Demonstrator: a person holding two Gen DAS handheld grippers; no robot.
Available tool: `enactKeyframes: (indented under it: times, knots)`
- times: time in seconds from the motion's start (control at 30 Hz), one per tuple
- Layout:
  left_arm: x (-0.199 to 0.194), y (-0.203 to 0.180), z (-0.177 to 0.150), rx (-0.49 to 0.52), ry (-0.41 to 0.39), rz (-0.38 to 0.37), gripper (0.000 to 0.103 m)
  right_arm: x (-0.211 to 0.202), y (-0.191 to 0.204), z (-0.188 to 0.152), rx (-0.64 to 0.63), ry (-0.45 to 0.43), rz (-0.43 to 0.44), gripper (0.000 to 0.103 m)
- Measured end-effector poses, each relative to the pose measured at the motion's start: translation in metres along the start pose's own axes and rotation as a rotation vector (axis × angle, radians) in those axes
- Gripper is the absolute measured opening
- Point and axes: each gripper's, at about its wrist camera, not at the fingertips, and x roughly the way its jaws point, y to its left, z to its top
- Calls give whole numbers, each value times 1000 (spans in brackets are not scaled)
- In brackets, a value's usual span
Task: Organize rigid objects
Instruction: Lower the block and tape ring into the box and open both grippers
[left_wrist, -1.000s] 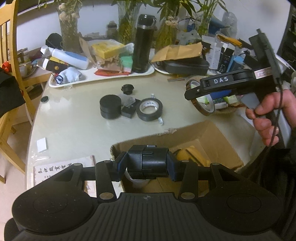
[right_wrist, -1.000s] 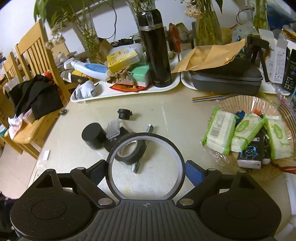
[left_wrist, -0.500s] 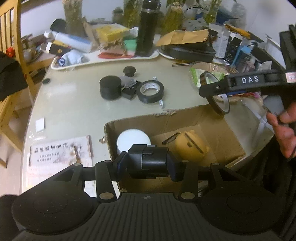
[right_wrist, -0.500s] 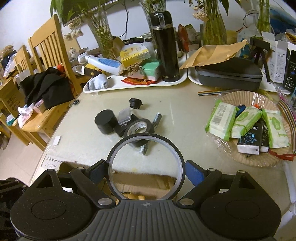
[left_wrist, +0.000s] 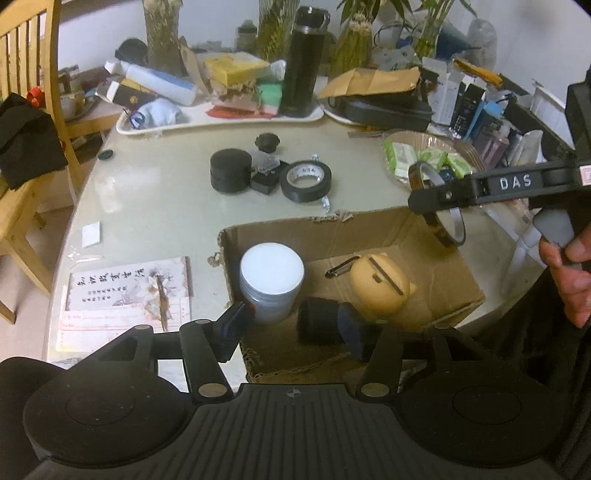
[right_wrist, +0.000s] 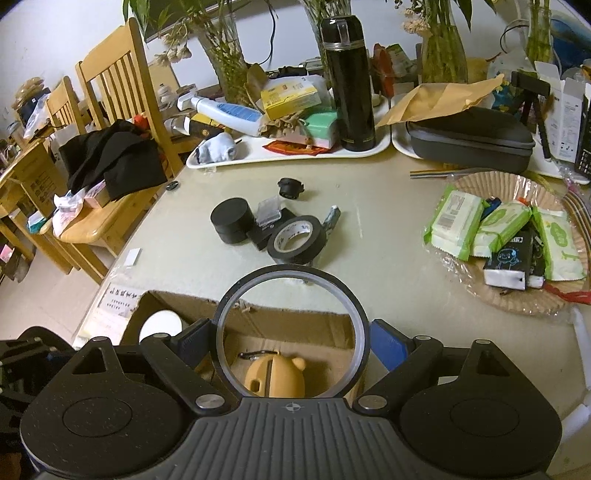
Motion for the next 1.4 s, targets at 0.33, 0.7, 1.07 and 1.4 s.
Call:
enactKeyframes:
  times: [0.33,0.7,1.07,1.4]
  knots:
    - [-13,11,-10,-22,-59,23,54,0,11,-9,-60,39,29,92]
    - [-20,13,-19,25,-103,61,55,8,25,-13,-134,77,-16,103]
    - [-20,15,-21,15,-116,76,75,9,-1,-9,4,66,-64,103]
    - [-17,11,-17,28,-115,58,75,11,-10,-8,59,66,-99,103]
